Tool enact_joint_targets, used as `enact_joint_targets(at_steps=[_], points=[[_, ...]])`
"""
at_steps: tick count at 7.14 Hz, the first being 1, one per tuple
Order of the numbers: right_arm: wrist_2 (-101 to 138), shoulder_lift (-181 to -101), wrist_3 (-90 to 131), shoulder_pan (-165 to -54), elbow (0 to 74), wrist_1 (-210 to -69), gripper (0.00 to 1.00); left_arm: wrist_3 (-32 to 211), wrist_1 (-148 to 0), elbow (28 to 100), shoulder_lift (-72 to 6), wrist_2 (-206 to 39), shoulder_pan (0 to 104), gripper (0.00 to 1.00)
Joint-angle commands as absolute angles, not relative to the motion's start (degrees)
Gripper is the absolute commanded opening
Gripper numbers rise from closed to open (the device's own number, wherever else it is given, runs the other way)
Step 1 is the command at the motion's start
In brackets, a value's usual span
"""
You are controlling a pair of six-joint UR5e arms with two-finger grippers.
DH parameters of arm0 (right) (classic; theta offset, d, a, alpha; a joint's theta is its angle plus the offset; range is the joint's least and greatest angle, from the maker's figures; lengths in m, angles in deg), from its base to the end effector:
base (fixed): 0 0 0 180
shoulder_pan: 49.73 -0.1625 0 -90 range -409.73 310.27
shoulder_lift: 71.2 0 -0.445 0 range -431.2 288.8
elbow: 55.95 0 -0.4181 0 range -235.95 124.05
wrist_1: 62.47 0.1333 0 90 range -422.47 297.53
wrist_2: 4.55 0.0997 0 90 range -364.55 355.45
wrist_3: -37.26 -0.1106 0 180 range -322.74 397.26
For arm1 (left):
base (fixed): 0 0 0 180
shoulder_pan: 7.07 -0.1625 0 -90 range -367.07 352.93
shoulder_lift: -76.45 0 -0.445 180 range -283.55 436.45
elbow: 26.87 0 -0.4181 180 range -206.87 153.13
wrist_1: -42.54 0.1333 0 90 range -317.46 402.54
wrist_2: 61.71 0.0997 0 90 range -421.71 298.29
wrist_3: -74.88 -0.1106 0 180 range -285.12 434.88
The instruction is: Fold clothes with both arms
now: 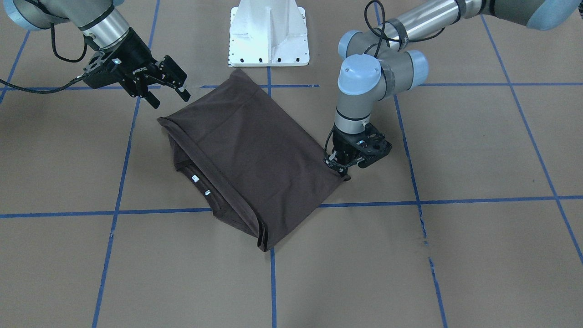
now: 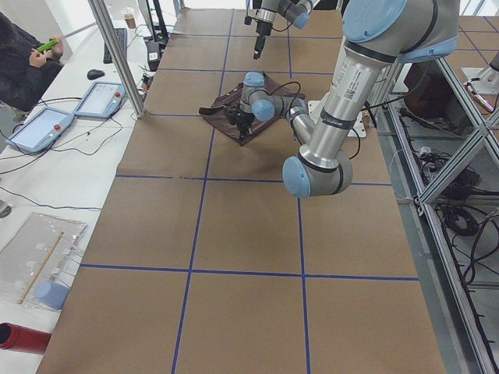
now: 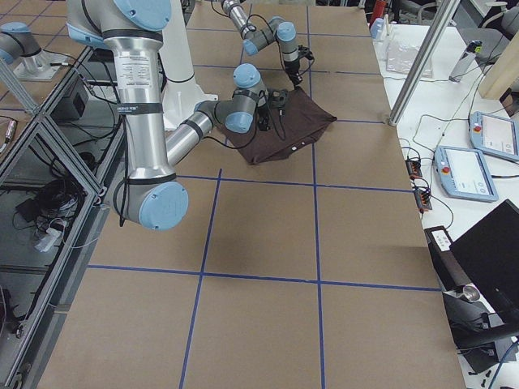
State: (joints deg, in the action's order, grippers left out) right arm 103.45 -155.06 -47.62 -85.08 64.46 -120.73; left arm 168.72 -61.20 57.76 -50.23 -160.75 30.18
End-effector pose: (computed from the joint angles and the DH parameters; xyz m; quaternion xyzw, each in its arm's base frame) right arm -0.3652 -0.3806 0.3022 0.0703 -0.5649 0.1284 0.8120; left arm 0.5434 -0.5588 0.3087 0.0401 0.3867 -0.2949 0.8729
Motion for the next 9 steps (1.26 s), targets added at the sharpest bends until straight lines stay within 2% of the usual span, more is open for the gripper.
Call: enact_joint_targets(at_steps=[1, 4, 6, 7, 9], points=[[103.4, -155.0, -47.6, -85.0, 64.5, -120.8, 1.00, 162.4, -71.8, 41.1, -58.1, -160.9, 36.0, 0.00], [103.8, -155.0, -47.6, -84.9, 64.2, -120.7, 1.00, 158.9, -87.3, 26.0, -67.5, -160.9, 37.5, 0.00], [103.9, -154.9, -47.6, -84.9, 64.3, -120.6, 1.00, 157.5, -92.2, 22.4, -68.0, -160.6, 37.4, 0.00], [104.3, -154.0, -47.1, -84.9, 63.8, -120.7, 1.00, 155.1, -92.1, 22.2, -67.8, -160.4, 37.4, 0.99], [105.3, -151.9, -45.7, -84.8, 61.2, -122.8, 1.00, 147.5, -91.2, 23.1, -67.7, -164.6, 40.0, 1.00]])
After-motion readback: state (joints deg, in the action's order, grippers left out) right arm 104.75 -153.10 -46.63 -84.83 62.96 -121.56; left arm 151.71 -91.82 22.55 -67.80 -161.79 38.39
